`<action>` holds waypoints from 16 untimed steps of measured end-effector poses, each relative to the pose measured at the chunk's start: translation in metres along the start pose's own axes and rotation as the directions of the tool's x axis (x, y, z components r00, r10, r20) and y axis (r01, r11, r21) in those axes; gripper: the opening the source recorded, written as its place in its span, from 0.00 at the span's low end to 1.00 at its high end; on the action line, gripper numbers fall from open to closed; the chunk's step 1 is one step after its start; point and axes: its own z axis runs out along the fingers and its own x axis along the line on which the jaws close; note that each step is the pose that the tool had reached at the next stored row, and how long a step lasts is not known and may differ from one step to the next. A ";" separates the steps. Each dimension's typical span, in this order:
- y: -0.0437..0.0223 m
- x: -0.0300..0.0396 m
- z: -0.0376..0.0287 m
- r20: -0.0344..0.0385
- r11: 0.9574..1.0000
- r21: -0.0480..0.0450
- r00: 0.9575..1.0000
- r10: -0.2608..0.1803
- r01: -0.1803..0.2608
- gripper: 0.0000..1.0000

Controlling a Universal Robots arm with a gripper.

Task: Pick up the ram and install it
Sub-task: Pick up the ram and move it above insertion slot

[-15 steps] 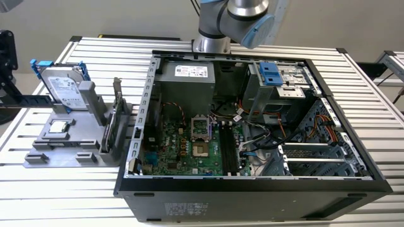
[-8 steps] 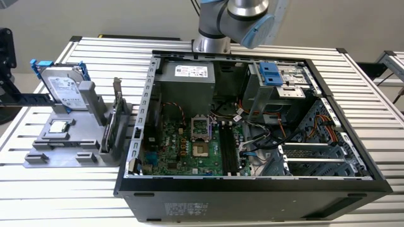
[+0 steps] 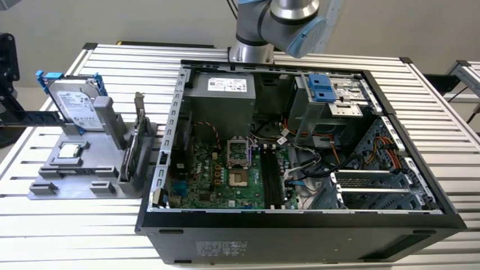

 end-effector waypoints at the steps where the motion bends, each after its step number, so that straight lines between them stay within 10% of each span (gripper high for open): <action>1: 0.0005 0.0000 -0.0001 0.000 1.000 0.000 1.000 0.000 0.000 0.00; 16: 0.0228 -0.0002 0.0005 0.000 1.000 0.000 1.000 0.000 0.000 0.00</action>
